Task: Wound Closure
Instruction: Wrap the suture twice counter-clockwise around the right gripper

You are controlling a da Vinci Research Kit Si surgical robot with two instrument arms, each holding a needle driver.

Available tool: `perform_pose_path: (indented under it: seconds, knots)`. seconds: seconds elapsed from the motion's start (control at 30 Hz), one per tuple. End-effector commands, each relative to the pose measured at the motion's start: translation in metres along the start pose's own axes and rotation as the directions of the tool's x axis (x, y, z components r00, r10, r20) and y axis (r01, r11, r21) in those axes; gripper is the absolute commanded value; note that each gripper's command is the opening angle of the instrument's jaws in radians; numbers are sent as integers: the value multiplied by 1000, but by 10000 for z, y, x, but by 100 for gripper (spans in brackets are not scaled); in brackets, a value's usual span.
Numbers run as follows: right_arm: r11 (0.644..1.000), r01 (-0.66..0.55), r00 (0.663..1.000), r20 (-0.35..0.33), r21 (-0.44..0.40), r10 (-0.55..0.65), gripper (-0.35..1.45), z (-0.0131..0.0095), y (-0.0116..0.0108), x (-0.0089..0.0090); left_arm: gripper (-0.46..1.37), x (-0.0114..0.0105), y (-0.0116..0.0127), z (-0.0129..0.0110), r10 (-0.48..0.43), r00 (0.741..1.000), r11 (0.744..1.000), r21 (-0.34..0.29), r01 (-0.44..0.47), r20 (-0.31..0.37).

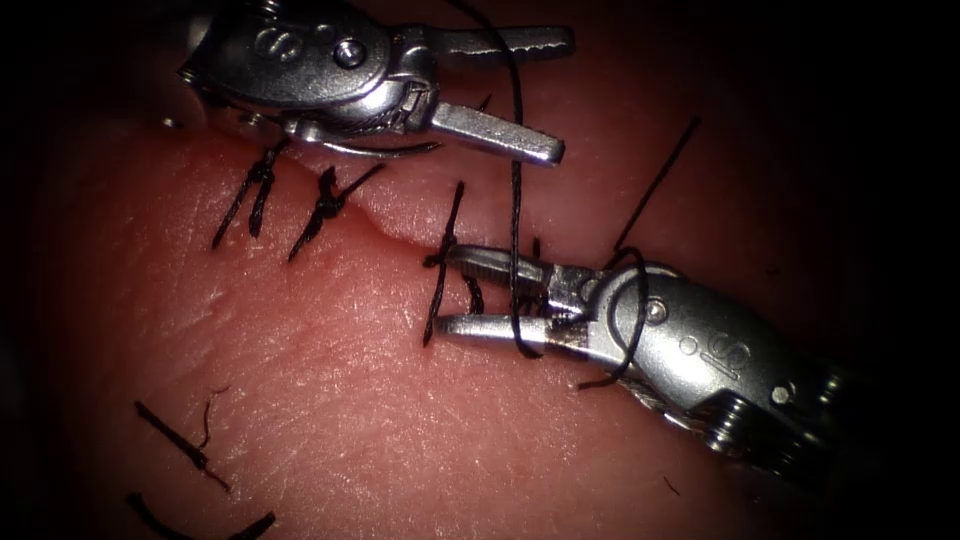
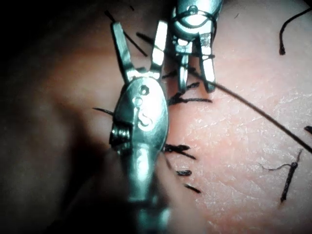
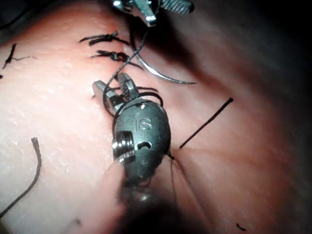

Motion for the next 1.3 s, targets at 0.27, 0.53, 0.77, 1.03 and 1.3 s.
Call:
perform_pose_path:
  seconds: [0.27, 0.53, 0.77, 1.03, 1.3]
  knots:
    - [1000, 0, 1000, 1, 0, 0, 16, 0, 0, 0, -35, 11, -6, 1, 46, 999, 999, -3, -46, 7]
    - [1000, 0, 1000, 1, 1, 0, 10, 0, -1, 0, -35, 11, -8, 1, 125, 992, 992, 31, -126, 33]
    - [1000, 4, 1000, 1, 4, -4, -7, -1, -3, 3, -35, 8, -18, -1, 192, 980, 979, 52, -195, 56]
    - [1000, -7, 999, -44, 0, 7, -6, -4, -3, 17, -35, -13, -32, -7, 223, 973, 972, 67, -227, 65]
    - [1000, -23, 988, -152, -16, 20, -5, -4, 1, 34, -35, -62, -13, -7, 244, 968, 964, 90, -249, 66]
